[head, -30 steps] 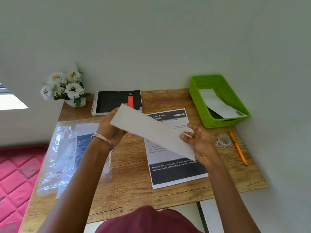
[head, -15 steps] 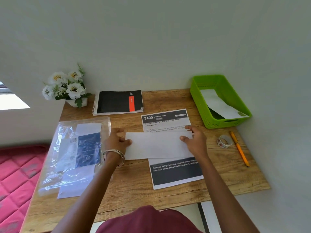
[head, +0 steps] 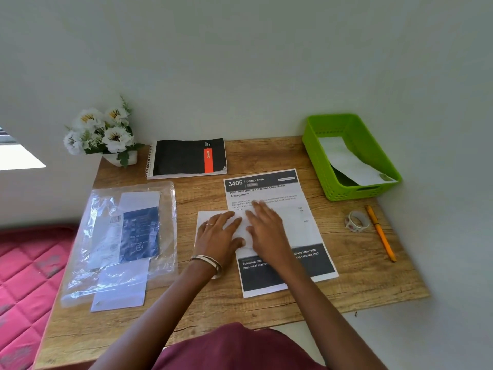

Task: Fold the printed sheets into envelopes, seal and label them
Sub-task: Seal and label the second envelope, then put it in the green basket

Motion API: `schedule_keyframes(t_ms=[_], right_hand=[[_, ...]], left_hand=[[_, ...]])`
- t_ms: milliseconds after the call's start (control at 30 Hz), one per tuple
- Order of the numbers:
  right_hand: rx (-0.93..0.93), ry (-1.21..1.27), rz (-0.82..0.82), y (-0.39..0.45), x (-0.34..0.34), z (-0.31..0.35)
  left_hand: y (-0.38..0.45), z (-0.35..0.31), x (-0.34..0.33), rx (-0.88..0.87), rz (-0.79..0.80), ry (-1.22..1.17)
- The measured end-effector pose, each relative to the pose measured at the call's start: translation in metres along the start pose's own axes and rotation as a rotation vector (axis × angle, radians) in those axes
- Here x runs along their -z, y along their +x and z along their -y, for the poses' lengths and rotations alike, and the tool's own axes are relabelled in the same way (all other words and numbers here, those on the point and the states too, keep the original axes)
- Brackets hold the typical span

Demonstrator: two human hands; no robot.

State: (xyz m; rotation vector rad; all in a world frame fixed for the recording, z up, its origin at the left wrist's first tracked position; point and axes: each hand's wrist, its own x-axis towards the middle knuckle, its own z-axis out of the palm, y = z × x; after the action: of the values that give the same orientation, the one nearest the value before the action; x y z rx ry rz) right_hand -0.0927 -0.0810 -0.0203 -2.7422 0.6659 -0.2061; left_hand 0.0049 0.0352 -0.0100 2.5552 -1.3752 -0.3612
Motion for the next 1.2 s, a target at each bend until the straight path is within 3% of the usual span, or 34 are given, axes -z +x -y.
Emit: schedule_keyframes(t_ms=[100,467,667,767,900,1000,1100,1200], right_hand=[[0.027,-0.043,0.087,-0.008,-0.010,-0.006],[-0.202,-0.116,0.063,-0.041,0.000,-0.059],[-0.205,0.069,0.077,-0.038,0.009,-0.060],[-0.265,0.141,-0.140,-0.042,0.028,-0.080],[-0.571,0.021,-0.444,-0.059,0.064,-0.113],[-0.704,-0.090,-0.331,-0.068,0.085,-0.140],[-0.672,-0.182,-0.152,-0.073,0.090,-0.158],[-0.617,-0.177,-0.149,-0.077,0.090,-0.166]], left_hand=[[-0.003,0.000,-0.005,0.034,0.025,0.029],[-0.004,-0.003,-0.005,0.070,0.044,-0.029],[0.002,-0.014,0.003,0.144,0.067,-0.050],[0.003,-0.024,0.002,0.176,0.035,-0.028],[0.004,-0.043,0.001,0.144,-0.026,-0.095],[0.010,-0.064,0.002,0.046,-0.041,-0.198],[0.018,-0.087,0.001,-0.052,-0.040,-0.271],[0.025,-0.108,0.000,-0.122,-0.010,-0.313]])
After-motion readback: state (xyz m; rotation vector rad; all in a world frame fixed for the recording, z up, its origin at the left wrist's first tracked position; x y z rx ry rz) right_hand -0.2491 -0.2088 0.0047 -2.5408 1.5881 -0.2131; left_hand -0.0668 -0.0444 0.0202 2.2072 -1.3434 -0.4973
